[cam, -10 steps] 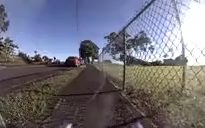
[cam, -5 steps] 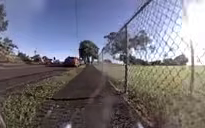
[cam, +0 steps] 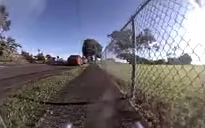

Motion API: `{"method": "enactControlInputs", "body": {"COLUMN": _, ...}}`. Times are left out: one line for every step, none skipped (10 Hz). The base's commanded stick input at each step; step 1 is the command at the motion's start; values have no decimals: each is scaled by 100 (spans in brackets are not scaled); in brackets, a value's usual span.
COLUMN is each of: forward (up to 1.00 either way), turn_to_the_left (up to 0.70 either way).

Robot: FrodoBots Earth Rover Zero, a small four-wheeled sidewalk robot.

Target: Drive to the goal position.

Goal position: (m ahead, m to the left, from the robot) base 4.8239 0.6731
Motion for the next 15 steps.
{"method": "enactControlInputs", "body": {"forward": 45, "turn_to_the_left": 27}}
{"method": "enactControlInputs", "body": {"forward": 45, "turn_to_the_left": 21}}
{"method": "enactControlInputs", "body": {"forward": 45, "turn_to_the_left": 8}}
{"method": "enactControlInputs", "body": {"forward": 45, "turn_to_the_left": 1}}
{"method": "enactControlInputs", "body": {"forward": 45, "turn_to_the_left": 0}}
{"method": "enactControlInputs", "body": {"forward": 45, "turn_to_the_left": 0}}
{"method": "enactControlInputs", "body": {"forward": 45, "turn_to_the_left": 0}}
{"method": "enactControlInputs", "body": {"forward": 45, "turn_to_the_left": 0}}
{"method": "enactControlInputs", "body": {"forward": 45, "turn_to_the_left": 0}}
{"method": "enactControlInputs", "body": {"forward": 45, "turn_to_the_left": 0}}
{"method": "enactControlInputs", "body": {"forward": 45, "turn_to_the_left": 0}}
{"method": "enactControlInputs", "body": {"forward": 45, "turn_to_the_left": 0}}
{"method": "enactControlInputs", "body": {"forward": 45, "turn_to_the_left": 0}}
{"method": "enactControlInputs", "body": {"forward": 45, "turn_to_the_left": 0}}
{"method": "enactControlInputs", "body": {"forward": 45, "turn_to_the_left": 0}}
